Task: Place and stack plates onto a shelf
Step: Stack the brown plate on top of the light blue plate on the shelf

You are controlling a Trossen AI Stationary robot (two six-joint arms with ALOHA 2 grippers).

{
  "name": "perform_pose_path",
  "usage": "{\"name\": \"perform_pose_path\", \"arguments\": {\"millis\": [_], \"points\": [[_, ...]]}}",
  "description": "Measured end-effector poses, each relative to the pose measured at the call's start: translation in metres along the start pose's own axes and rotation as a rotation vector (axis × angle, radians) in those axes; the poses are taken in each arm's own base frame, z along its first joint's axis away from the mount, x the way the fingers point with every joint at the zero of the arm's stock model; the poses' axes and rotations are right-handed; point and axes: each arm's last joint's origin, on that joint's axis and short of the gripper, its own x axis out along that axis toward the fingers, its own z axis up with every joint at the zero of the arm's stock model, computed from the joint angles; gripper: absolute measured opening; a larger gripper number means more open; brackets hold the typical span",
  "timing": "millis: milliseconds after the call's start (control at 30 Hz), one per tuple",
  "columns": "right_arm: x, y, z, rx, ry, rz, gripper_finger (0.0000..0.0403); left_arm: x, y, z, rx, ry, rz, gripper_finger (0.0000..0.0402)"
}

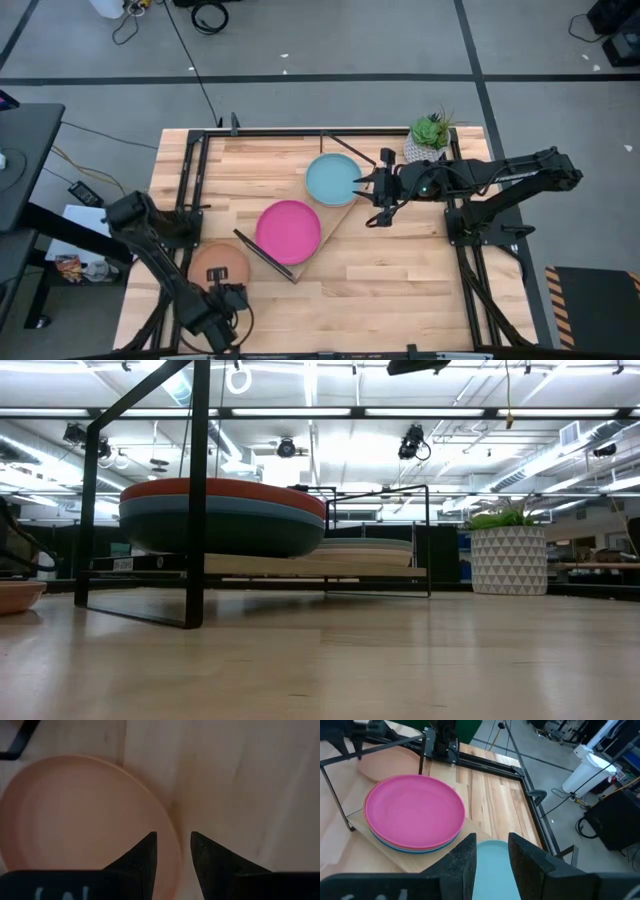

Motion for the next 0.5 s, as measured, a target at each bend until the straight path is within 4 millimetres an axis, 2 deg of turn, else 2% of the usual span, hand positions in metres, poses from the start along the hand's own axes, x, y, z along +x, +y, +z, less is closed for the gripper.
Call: {"name": "perform_pose_path", "arguments": {"millis": [133, 367, 500], "points": [[0.001, 0.0, 0.0, -0.005, -0.002, 0.004, 0.0119, 0.011, -0.004, 0.0, -0.034, -0.003, 0.046, 0.0125], [0.001, 0.001, 0.002, -0.012, -0.017, 0.016, 0.0119, 0.012, -0.005, -0.002, -0.131, -0.046, 0.066, 0.0125], [0.001, 0.0, 0.002, -0.014, -0.024, 0.014, 0.0119, 0.023, -0.003, -0.006, -0.204, -0.047, 0.053, 0.0125]]}}
